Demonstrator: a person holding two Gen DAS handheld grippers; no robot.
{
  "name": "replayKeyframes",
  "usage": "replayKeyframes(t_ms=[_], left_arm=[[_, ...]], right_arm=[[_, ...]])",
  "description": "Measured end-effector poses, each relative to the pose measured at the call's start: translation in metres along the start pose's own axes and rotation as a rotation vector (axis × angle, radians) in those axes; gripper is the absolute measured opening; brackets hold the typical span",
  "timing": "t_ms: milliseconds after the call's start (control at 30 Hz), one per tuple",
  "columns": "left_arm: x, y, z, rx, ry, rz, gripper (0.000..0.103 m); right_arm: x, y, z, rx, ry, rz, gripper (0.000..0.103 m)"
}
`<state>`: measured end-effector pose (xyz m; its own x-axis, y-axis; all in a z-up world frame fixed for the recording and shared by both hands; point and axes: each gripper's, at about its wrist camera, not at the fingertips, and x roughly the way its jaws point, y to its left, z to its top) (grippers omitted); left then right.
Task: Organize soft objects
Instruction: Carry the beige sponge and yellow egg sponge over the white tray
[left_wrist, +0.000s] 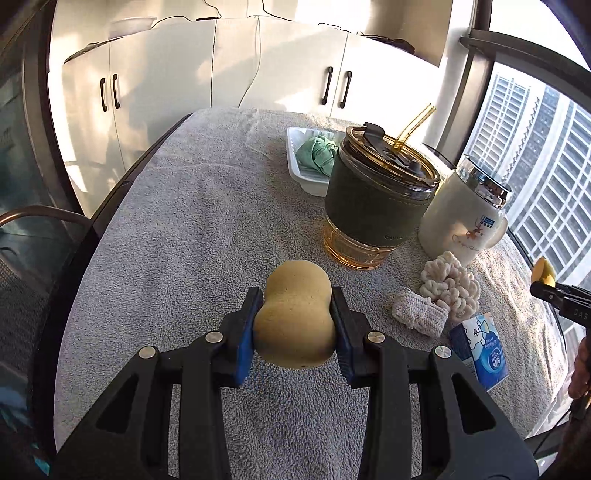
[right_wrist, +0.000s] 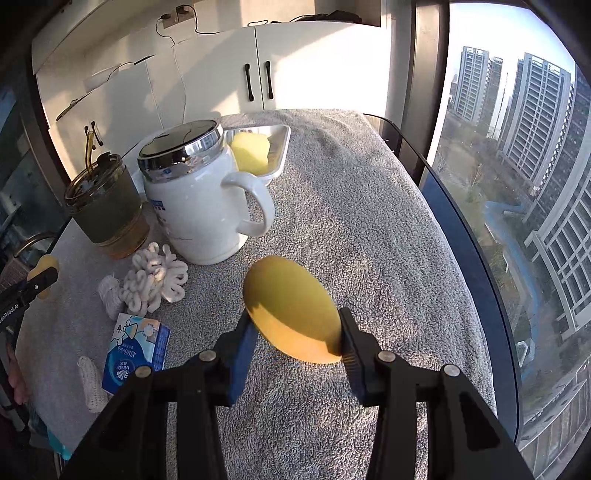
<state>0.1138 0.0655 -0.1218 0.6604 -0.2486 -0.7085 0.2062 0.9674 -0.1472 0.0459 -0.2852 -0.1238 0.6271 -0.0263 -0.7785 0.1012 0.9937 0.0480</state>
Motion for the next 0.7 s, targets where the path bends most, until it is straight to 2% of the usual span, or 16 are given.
replayKeyframes(t_ms=[267,567,700], left_arm=[[0.010,0.034,0.018,-0.053,-0.010,0.065,0.034],[0.035,0.055,0.046,-0.017,-0.019,0.150,0.034],[0.051,0.066,0.064,-0.037,-0.011,0.152,0.034]], right_arm=[[0.015,-0.021,0.015,0.030,0.008,-0.042,0.046],[0.042,-0.046,0.043,0.053,0.031,-0.096,0.046],[0.058,-0.057,0.056,0.062,0.050,-0.120,0.046]])
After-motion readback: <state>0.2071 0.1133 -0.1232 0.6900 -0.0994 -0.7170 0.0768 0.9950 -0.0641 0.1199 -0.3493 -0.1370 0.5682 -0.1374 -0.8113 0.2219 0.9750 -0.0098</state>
